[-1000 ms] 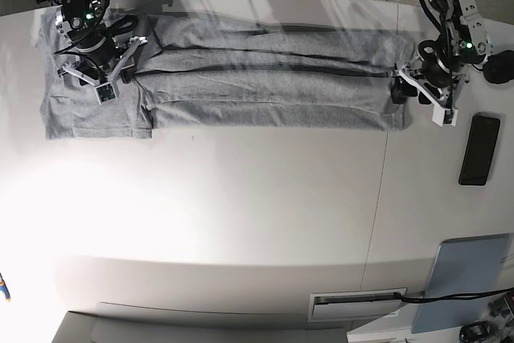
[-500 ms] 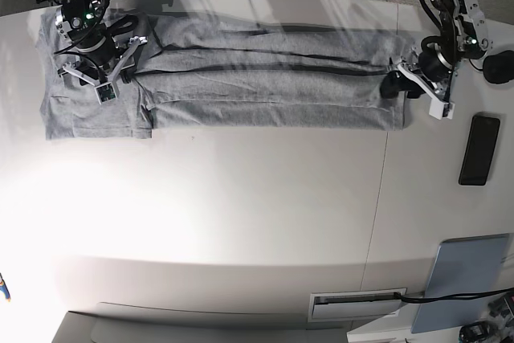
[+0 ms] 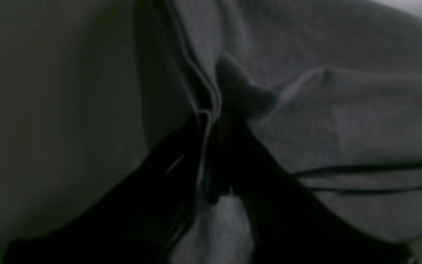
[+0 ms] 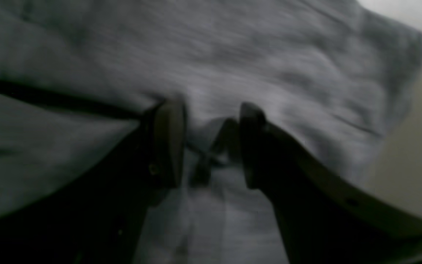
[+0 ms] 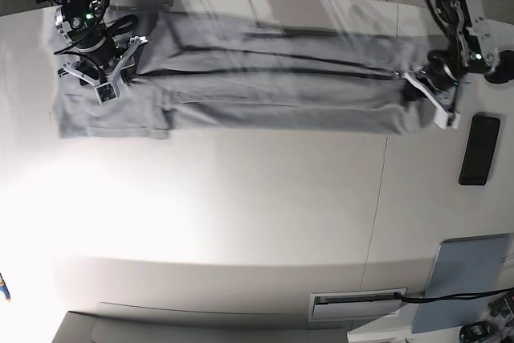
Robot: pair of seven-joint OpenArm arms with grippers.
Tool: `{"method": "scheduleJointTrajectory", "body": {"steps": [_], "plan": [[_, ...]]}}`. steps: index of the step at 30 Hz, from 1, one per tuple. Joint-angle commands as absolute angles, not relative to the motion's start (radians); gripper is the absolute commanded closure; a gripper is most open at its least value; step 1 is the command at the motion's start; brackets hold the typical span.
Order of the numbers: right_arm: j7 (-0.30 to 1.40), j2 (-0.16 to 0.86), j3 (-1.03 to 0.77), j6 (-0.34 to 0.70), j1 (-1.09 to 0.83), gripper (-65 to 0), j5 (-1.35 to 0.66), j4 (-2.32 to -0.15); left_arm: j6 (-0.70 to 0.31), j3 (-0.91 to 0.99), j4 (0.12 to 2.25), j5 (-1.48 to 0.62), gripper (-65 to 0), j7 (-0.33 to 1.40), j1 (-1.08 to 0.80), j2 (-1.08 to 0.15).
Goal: Fold the T-shirt properly
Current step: 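Lift the strip end with the left gripper and fold it toward the middle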
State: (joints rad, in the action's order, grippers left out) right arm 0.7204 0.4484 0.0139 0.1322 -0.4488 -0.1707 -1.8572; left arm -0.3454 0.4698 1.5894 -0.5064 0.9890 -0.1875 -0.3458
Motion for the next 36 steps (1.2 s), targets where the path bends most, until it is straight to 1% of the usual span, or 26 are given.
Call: {"method": "scheduleJointTrajectory", "body": {"steps": [1,6,9,12,16,19,23,27,32,36], "plan": [[0.698,0.463,0.006,0.126,-0.446,-24.9,-0.164,-1.871,-0.328,0.476,1.629,-0.503,0.0,0.986,-0.180,-0.372],[0.698,0.463,0.006,0.126,-0.445,-24.9,-0.149,-1.871,-0.281,0.476,1.770,-0.510,0.0,1.107,-0.199,-0.368],[0.699,0.463,0.006,0.126,-0.446,-24.9,-0.140,-1.871,-0.277,0.474,1.897,-0.556,0.0,1.107,-0.257,-0.337],[0.699,0.463,0.006,0.126,-0.446,-24.9,-0.141,-1.871,-0.289,0.469,2.022,-0.647,0.0,1.092,-0.331,-0.268],[0.699,0.463,0.006,0.126,-0.446,-24.9,-0.141,-1.871,-0.288,0.400,2.128,-0.714,0.0,1.060,-0.397,-0.191],[0.700,0.463,0.006,0.126,-0.446,-24.9,-0.140,-1.871,-0.279,0.293,2.140,-0.706,0.0,1.051,-0.401,-0.171],[0.706,0.463,0.006,0.124,-0.447,-24.9,-0.129,-1.871,-0.184,0.115,2.140,-0.595,0.0,0.986,-0.395,-0.160],[0.707,0.463,0.006,0.124,-0.446,-24.9,-0.130,-1.871,-0.110,-0.007,2.140,-0.509,0.0,0.968,-0.364,-0.159],[0.709,0.463,0.006,0.124,-0.446,-24.9,-0.130,-1.871,-0.051,-0.078,2.123,-0.456,0.0,0.934,-0.328,-0.099],[0.711,0.463,0.006,0.124,-0.446,-24.9,-0.129,-1.871,-0.049,-0.083,2.093,-0.457,0.0,0.933,-0.305,-0.047]]}}
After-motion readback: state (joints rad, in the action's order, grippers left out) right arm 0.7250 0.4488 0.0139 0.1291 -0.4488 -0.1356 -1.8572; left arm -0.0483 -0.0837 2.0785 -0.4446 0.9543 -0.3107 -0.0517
